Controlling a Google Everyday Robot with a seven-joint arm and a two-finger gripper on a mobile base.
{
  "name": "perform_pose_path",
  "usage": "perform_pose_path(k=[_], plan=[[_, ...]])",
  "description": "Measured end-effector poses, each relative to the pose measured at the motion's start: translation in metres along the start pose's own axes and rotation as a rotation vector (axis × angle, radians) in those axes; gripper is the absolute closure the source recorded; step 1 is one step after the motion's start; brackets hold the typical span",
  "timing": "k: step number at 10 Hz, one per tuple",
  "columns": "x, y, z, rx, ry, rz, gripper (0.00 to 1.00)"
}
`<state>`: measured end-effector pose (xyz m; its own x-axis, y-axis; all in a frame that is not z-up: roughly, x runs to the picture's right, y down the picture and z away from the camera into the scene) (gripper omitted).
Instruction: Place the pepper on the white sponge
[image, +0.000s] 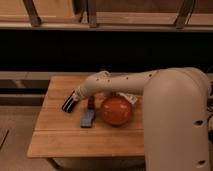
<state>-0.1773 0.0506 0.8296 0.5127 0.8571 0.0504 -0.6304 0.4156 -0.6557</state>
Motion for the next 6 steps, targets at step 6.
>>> perform_pose_path(k=[6], plan=[[0.007, -0.036, 0.002, 0.075, 0.064, 0.042, 0.77]])
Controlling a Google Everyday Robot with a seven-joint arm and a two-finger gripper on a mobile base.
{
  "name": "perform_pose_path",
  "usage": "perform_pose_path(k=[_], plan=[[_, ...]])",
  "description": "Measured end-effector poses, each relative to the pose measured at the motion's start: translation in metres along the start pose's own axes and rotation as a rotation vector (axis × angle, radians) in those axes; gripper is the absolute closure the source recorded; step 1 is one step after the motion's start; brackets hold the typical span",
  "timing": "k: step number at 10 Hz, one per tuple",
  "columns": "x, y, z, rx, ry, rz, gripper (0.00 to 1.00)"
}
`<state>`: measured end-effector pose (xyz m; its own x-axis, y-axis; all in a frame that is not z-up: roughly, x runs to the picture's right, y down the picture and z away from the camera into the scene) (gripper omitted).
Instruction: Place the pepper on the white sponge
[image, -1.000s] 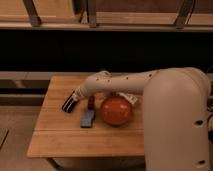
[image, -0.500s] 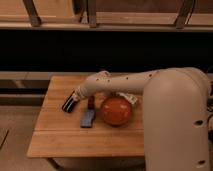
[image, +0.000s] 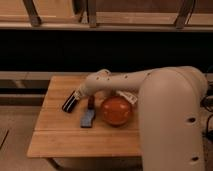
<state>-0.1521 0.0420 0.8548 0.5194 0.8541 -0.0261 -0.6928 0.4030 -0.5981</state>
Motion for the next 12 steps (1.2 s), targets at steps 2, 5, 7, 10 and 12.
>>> perform_pose_path(k=[2, 5, 7, 10, 12], plan=[[0.004, -0.036, -0.015, 0.126, 0.072, 0.019, 0.77], [-0.002, -0.045, -0.037, 0.239, 0.125, 0.042, 0.82], [-0.003, -0.043, -0.040, 0.248, 0.128, 0.046, 0.79], [-0.004, -0.043, -0.040, 0.249, 0.128, 0.046, 0.49], [-0.002, -0.044, -0.038, 0.245, 0.127, 0.056, 0.32]])
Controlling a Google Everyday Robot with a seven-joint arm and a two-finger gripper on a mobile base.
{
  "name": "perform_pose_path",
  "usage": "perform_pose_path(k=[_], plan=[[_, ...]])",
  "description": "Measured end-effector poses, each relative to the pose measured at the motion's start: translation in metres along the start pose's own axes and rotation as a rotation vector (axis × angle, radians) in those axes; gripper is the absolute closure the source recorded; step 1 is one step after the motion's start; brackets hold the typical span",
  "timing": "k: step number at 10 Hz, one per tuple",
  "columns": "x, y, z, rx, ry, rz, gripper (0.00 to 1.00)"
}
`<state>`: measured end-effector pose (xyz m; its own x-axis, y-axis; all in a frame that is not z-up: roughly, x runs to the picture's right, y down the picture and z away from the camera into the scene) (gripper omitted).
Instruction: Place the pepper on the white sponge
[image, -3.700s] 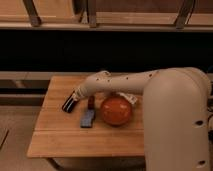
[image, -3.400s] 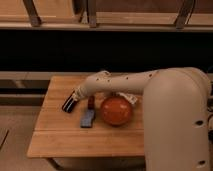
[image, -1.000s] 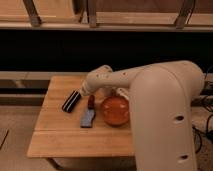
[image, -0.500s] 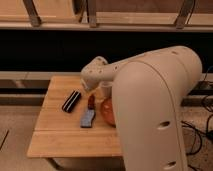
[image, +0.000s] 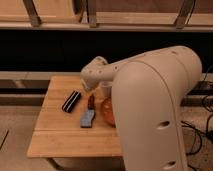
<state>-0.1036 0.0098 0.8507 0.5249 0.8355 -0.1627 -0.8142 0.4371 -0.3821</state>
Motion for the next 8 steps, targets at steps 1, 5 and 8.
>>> perform_pose_path(k=[1, 5, 8], plan=[[0.003, 0.001, 0.005, -0.018, 0.000, 0.035, 0.22], [0.014, 0.007, 0.019, -0.065, 0.012, 0.106, 0.20], [0.016, 0.006, 0.023, -0.072, 0.018, 0.119, 0.20]])
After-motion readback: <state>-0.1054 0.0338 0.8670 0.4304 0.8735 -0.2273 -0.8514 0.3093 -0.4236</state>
